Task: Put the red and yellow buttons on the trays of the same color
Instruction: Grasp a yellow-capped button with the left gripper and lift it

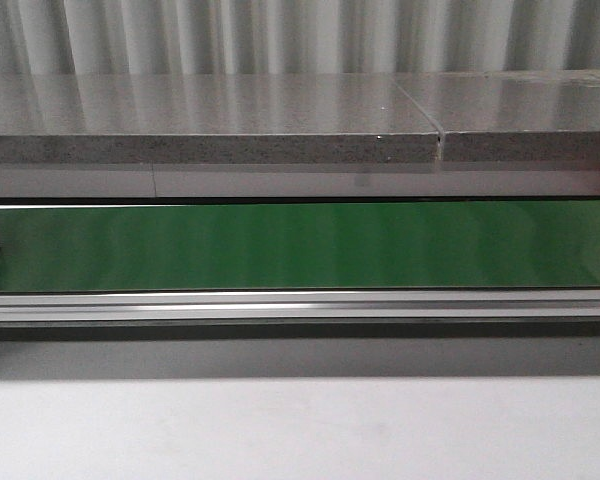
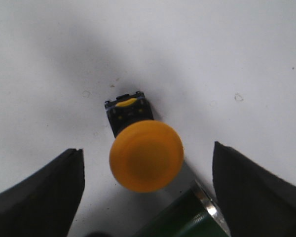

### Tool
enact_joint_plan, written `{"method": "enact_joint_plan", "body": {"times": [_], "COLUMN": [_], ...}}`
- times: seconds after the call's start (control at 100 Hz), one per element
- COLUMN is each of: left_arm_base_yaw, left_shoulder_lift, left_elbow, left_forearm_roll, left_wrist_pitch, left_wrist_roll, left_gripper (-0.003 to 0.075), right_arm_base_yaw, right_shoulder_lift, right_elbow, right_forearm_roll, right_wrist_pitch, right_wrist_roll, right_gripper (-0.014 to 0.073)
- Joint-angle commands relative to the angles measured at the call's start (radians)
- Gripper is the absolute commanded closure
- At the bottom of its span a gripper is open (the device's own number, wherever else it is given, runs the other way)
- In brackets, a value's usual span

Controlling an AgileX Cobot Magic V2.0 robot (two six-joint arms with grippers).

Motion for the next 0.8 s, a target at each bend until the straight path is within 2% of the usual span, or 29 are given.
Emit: {"method": "enact_joint_plan", "body": {"times": [0.0, 0.2, 0.52, 0.67, 0.79], "left_arm_base_yaw": [0.003, 0.003, 0.003, 0.003, 0.003], "left_shoulder_lift": [-0.027, -0.013, -0.013, -0.018, -0.043], "left_elbow": [-0.046, -0.053, -0.056, -0.056, -0.056], "left_forearm_roll": [-0.023, -0.027, -0.027, -0.027, -0.033], "left_wrist_pitch": [0.002, -0.003, 0.015, 0.031, 0.060], "left_wrist_roll": [-0.013, -0.013, -0.011, 0.000, 0.071], "left_gripper": [0.0206, 0.0222, 0.0470, 0.0482, 0.0482], "right_arm_base_yaw": [-0.001, -0.001, -0.001, -0.001, -0.001], "right_shoulder_lift": [0.005, 0.005, 0.005, 0.005, 0.005], "right_elbow": [-0.027, -0.027, -0.027, -0.027, -0.027], "right_forearm_roll": [-0.002, -0.002, -0.002, -0.002, -0.002], "right_wrist_pitch": [-0.070, -0.070, -0.070, -0.070, -0.070], "right_wrist_roll": [-0.008, -0.008, -0.008, -0.008, -0.008], "right_gripper": [0.0662, 0.0662, 0.0662, 0.0662, 0.0662]}}
